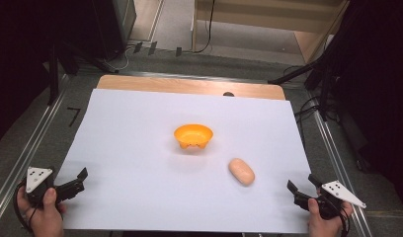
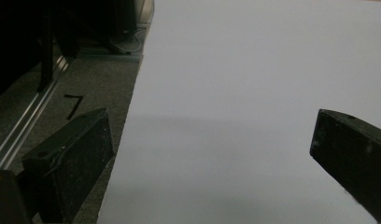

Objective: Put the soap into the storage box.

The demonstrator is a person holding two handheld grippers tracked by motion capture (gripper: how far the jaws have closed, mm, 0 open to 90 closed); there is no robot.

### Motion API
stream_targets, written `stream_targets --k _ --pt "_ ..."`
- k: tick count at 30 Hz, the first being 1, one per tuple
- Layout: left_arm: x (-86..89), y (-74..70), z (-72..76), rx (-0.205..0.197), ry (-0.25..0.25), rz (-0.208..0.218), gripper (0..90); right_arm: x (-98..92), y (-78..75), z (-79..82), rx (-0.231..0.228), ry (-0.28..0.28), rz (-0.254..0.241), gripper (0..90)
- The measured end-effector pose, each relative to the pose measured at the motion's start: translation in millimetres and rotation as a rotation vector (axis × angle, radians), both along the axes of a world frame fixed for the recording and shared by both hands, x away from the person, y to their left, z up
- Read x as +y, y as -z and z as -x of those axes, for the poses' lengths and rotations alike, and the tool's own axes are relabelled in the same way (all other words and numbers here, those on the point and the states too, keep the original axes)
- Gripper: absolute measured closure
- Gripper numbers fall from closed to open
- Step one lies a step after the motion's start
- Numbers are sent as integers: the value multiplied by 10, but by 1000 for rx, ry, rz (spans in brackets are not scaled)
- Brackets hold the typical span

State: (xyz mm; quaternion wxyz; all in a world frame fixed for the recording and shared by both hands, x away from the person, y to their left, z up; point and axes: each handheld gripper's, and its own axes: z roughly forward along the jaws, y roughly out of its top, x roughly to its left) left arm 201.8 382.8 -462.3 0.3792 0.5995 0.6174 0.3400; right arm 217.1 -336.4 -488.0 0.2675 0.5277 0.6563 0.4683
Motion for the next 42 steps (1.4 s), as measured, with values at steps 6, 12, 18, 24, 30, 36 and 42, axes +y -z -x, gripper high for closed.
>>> stream_targets --k 6,12,18,24,30,36,42 --pt "-5 2 -18 15 -2 0 0 77 -21 -45 32 32 81 199" --pt "-3 2 -17 15 -3 0 0 147 -40 -74 53 -12 93 152" --pt "-14 2 -5 4 1 -12 0 299 -130 -153 107 -67 140 198" --pt "-17 2 -8 7 5 -15 0 421 -152 -193 150 -123 194 357" --pt "-14 3 -11 9 14 -9 0 620 -222 -294 220 -201 337 417" --pt "-14 2 -14 15 18 -11 0 734 -327 -408 266 -253 353 434" --pt "-13 4 -21 19 16 -16 0 851 -357 -458 348 -294 361 331"
